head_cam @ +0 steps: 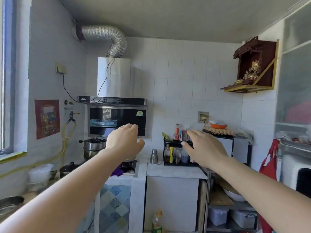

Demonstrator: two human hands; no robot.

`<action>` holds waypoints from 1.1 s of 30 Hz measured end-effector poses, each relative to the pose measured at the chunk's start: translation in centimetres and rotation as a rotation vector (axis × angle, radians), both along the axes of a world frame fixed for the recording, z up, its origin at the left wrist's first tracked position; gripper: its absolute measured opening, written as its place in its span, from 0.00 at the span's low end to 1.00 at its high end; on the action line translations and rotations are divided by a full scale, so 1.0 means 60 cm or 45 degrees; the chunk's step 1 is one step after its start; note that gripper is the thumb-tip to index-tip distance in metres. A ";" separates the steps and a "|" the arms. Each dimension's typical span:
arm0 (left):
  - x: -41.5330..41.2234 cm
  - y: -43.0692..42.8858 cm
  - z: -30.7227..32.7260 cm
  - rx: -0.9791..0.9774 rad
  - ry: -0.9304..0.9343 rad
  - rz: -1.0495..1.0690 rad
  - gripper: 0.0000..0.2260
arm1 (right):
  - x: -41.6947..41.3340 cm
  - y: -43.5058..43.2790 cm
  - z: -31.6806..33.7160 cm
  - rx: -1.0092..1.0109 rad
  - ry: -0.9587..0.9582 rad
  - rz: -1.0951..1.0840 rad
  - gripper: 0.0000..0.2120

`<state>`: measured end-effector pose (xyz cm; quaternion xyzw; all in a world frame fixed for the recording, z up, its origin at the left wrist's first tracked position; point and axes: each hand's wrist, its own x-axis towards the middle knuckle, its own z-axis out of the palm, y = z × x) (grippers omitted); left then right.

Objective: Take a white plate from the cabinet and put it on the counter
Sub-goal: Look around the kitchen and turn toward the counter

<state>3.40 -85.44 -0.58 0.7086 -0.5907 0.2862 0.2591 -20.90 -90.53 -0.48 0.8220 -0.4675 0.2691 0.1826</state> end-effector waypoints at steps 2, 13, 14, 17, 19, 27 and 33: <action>0.022 -0.048 0.007 0.020 -0.006 0.026 0.20 | 0.022 -0.049 0.010 -0.008 -0.014 0.007 0.23; 0.075 -0.284 0.004 0.062 0.039 0.109 0.18 | 0.084 -0.308 -0.005 -0.021 -0.115 0.094 0.23; 0.076 -0.305 0.001 0.067 0.033 0.121 0.18 | 0.087 -0.333 -0.010 -0.021 -0.109 0.109 0.23; 0.077 -0.369 -0.006 0.073 0.009 0.161 0.17 | 0.091 -0.412 -0.020 -0.011 -0.073 0.144 0.24; 0.075 -0.415 -0.009 0.051 -0.018 0.196 0.17 | 0.090 -0.467 -0.021 -0.012 -0.062 0.167 0.25; 0.060 -0.573 -0.007 0.033 0.035 0.375 0.17 | 0.090 -0.671 0.003 0.033 -0.017 0.341 0.27; 0.071 -0.609 -0.026 0.035 0.085 0.558 0.16 | 0.139 -0.756 -0.008 0.084 -0.016 0.514 0.23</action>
